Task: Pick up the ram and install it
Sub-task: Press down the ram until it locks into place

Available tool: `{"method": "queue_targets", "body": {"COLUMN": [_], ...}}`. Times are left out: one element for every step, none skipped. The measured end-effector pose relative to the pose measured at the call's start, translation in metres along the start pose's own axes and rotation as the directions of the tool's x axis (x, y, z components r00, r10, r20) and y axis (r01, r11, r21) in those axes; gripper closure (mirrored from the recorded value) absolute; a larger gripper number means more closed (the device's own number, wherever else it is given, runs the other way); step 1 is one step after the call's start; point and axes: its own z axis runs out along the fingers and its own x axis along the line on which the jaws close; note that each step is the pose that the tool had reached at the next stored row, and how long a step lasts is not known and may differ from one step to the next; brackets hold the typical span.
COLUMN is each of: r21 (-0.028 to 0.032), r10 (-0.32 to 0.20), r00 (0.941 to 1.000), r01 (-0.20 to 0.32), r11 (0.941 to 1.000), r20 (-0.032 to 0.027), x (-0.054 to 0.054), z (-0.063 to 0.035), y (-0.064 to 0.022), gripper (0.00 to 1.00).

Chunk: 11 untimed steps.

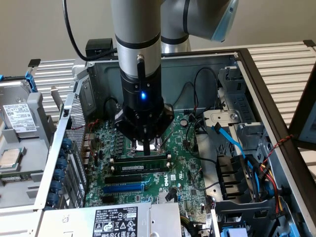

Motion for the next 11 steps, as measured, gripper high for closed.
{"method": "queue_targets", "body": {"r21": [0.0003, 0.0004, 0.0007, 0.0008, 0.0009, 0.0011, 0.0013, 0.0013, 0.0014, 0.0015, 0.0015], "r10": [0.018, 0.035, 0.052, 0.069, 0.086, 0.103, 0.120, 0.136, 0.141, 0.141, 0.141], "r00": [0.9998, 0.9994, 0.9986, 0.9976, 0.9963, 0.9947, 0.9928, 0.9907, 0.9900, 0.9900, 0.9900], "r01": [-0.018, -0.035, -0.052, -0.069, -0.086, -0.103, -0.120, -0.136, -0.141, -0.141, -0.141], "r11": [0.9998, 0.9994, 0.9986, 0.9976, 0.9963, 0.9947, 0.9928, 0.9907, 0.9900, 0.9900, 0.9900], "r20": [0.0004, 0.0008, 0.0012, 0.0016, 0.0020, 0.0024, 0.0028, 0.0032, 0.0032, 0.0031, 0.0029], "x": [0.0000, 0.0000, 0.0000, 0.0000, 0.0000, 0.0000, 0.0000, 0.0000, 0.0000, 0.0000, 0.0000], "z": [0.0001, 0.0002, 0.0003, 0.0004, 0.0005, 0.0006, 0.0006, 0.0008, 0.0007, 0.0008, 0.0007], "y": [0.0000, 0.0000, 0.0000, 0.0000, 0.0000, 0.0000, 0.0000, 0.0000, 0.0000, 0.0000, 0.0000], "gripper": [0.90, 0.90, 0.90, 0.90, 0.90, 0.90, 0.90, 0.90, 0.90, 0.90, 0.90]}}
